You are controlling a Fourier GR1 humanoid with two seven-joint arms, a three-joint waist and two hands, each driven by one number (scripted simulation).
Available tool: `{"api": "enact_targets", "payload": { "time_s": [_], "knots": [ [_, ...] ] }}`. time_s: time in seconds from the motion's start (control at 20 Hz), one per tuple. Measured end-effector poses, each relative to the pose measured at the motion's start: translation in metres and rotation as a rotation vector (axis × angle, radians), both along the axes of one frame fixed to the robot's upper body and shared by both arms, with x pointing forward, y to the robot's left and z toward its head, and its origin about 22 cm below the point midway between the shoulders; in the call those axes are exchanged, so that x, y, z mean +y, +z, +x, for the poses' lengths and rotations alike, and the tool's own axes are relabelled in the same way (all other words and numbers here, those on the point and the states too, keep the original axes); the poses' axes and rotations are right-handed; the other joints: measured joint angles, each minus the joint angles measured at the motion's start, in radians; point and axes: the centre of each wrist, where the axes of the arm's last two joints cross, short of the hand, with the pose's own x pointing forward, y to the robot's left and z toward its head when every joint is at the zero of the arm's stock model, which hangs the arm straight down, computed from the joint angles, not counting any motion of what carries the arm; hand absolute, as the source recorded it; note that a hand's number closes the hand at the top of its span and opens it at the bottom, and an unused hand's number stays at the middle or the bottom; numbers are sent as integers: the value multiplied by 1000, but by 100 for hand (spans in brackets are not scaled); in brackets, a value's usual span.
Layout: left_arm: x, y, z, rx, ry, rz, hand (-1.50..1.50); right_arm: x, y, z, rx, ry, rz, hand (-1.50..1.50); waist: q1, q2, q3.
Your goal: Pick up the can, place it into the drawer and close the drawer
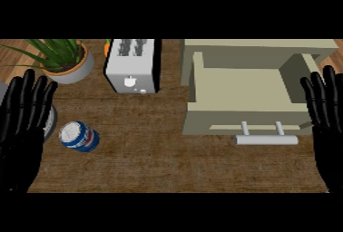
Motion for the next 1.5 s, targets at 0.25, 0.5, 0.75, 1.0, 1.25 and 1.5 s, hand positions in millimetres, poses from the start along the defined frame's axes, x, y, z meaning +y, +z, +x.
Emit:
{"api": "enact_targets", "payload": {
  "time_s": [0.25, 0.5, 0.75, 1.0, 1.25, 1.5],
  "knots": [
    [12, 1, 3, -11, -62, -22, -150, 1, -2, -3, 6, -20, -1, -150, 3, -11, 25],
    [22, -20, -3, 213, -8, 17, -150, -8, -17, -7, 203, -108, 37, -150, 5, -13, 33],
    [30, -12, -13, 332, 25, 32, -150, -15, -26, -15, 307, -147, 53, -150, 5, -15, 34],
    [28, -6, -25, 365, 38, 22, -150, -28, -36, -22, 338, -152, 59, -150, 5, -16, 35],
    [29, -2, -29, 396, 71, -6, -150, -39, -46, -34, 348, -155, 53, -150, 4, -16, 35],
    [33, -6, -23, 418, 97, -16, -150, -45, -44, -36, 344, -162, 50, -150, 3, -16, 35]
  ]
}}
